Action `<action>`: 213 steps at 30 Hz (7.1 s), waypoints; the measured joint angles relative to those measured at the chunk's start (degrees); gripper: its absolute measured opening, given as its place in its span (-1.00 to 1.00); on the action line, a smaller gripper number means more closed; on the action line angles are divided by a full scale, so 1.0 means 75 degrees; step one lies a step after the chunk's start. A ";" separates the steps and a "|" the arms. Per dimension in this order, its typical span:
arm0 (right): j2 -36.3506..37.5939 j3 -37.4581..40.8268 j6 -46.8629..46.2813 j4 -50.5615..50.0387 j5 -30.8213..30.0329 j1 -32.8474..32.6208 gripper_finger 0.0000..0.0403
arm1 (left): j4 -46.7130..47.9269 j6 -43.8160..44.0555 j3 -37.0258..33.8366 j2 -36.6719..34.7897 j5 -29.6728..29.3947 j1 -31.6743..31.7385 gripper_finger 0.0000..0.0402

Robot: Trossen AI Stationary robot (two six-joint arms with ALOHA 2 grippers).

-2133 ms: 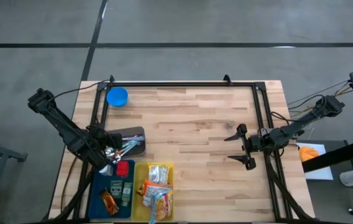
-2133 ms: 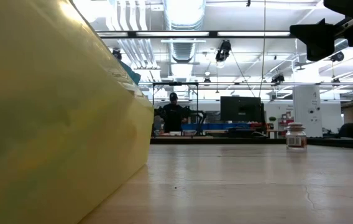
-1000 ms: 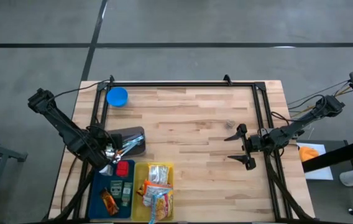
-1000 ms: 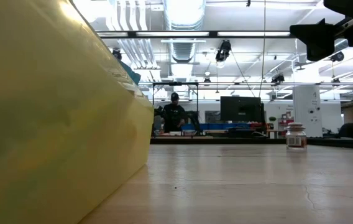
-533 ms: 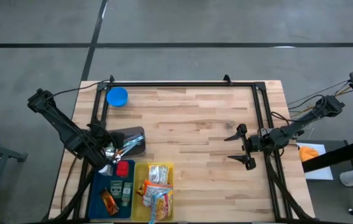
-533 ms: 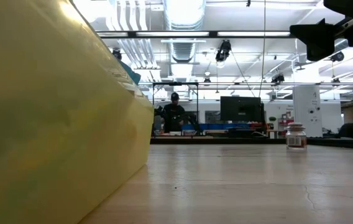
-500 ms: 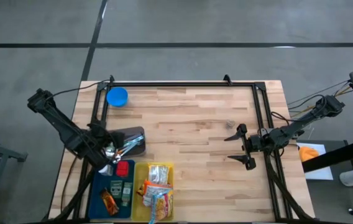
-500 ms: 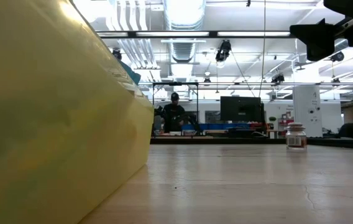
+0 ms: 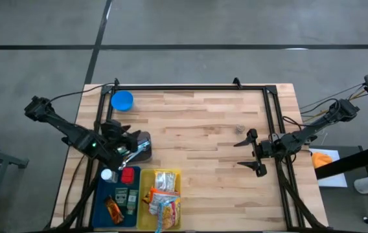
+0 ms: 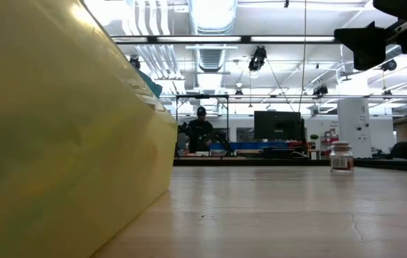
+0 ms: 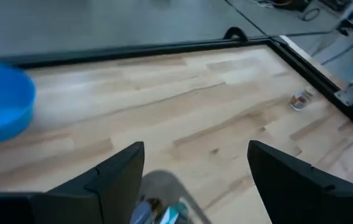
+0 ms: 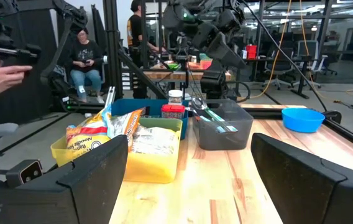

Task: Pick & Place Food Item
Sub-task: Put the brown seasoning bottle into the blue bin

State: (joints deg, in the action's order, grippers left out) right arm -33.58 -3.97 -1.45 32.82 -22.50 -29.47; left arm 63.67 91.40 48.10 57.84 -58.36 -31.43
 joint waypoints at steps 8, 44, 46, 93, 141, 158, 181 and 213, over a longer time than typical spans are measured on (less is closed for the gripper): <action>0.0000 0.0000 -0.0001 0.0001 0.0000 0.0000 0.68 | -0.1792 -0.3376 0.0000 0.0000 0.1218 0.1106 0.44; 0.0000 0.0000 -0.0001 0.0000 0.0000 -0.0001 0.68 | -0.4435 -1.1077 -0.0020 -0.0020 0.1727 0.2067 0.44; 0.0002 0.0000 -0.0001 0.0003 0.0000 0.0001 0.68 | -0.4954 -1.1672 -0.0055 -0.0063 0.2123 0.2313 0.44; 0.0003 0.0000 -0.0001 0.0000 0.0000 0.0000 0.68 | 0.1942 -0.6203 0.1013 -0.0410 0.5409 0.4217 0.44; 0.0003 0.0000 0.0001 0.0003 0.0000 0.0000 0.68 | -0.6649 -1.1042 -0.4415 -0.7448 0.4493 0.3082 0.43; 0.0000 0.0003 -0.0001 -0.0128 0.0000 0.0002 0.68 | -0.8508 -1.2648 -0.5902 -0.7714 0.5734 0.3082 0.43; 0.0000 0.0003 -0.0001 -0.0143 0.0000 -0.0001 0.68 | -0.8910 -1.2935 -0.6388 -0.7697 0.5813 0.3082 0.43; 0.0000 0.0003 -0.0001 -0.0143 0.0000 0.0001 0.68 | -0.8910 -1.2987 -0.6400 -0.7692 0.5784 0.3085 0.43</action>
State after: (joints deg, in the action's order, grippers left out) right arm -33.58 -3.95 -1.45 31.75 -22.50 -29.46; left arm -3.16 -6.00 0.10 0.15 -14.98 -8.29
